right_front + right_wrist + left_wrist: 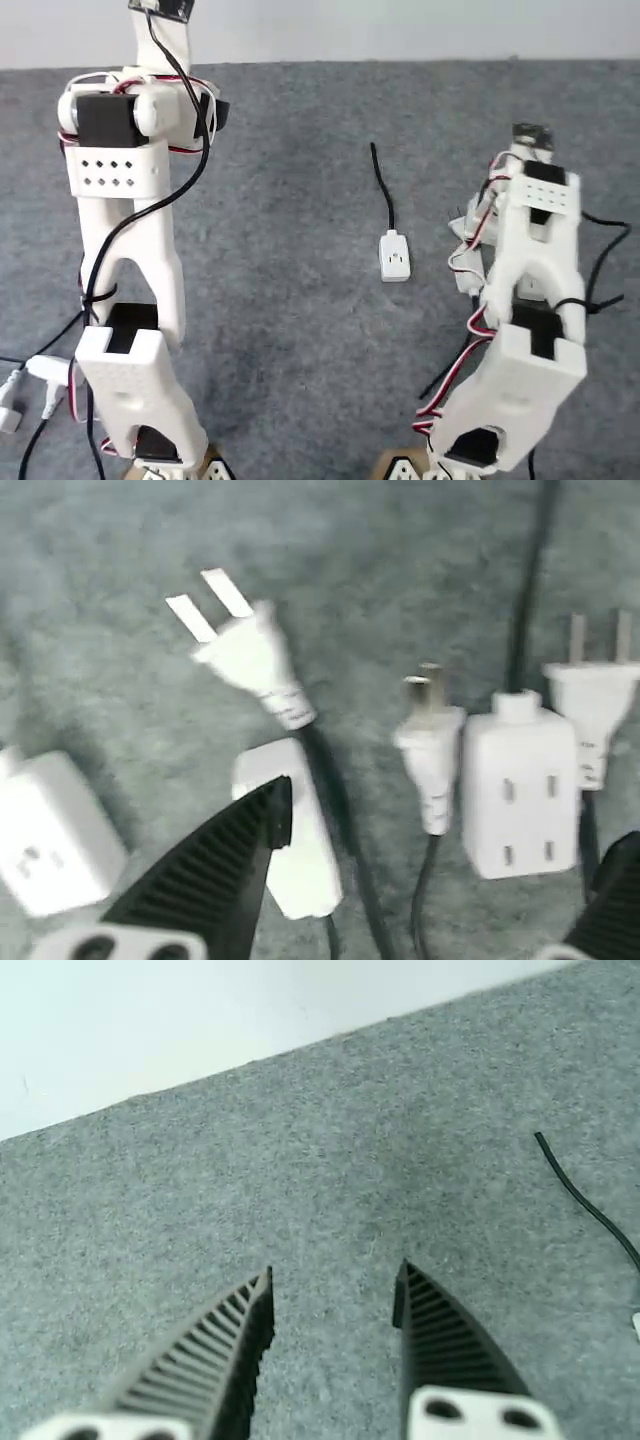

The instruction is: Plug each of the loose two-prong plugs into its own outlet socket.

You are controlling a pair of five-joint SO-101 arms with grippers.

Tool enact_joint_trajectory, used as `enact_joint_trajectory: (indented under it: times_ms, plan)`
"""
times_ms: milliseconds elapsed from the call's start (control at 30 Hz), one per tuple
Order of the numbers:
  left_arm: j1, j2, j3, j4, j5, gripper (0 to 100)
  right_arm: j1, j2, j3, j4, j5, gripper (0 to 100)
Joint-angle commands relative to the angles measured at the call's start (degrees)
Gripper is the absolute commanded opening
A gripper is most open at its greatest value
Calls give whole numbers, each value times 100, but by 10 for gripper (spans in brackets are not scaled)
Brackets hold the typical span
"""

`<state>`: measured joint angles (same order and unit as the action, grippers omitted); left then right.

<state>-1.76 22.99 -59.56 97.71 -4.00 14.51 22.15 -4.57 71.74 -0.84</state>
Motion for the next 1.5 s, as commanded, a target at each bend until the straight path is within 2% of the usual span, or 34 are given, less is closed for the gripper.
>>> enact_joint_trajectory:
  times_ms: [0, 167, 433, 700, 1000, 1233, 1467]
  plan:
    - [35, -70, -66, -105, 70, 192, 171, 163, -448, -84, -132, 456]
    - [35, -70, -57, -105, 70, 192, 198, 681, -756, -110, -123, 456]
    - [35, -70, -31, -97, 70, 192, 444, 1560, -2057, 611, -123, 456]
    - [35, -88, -48, -97, 70, 192, -470, 1956, -2470, 1376, -123, 456]
    - [35, -70, -40, -97, 70, 192, -549, 2035, -3024, 1622, -132, 456]
    - [44, -62, -48, -97, 70, 192, -1051, 2457, -3042, 1798, -132, 456]
    - [44, -70, -40, -97, 70, 192, -989, 2571, -3059, 1754, -176, 456]
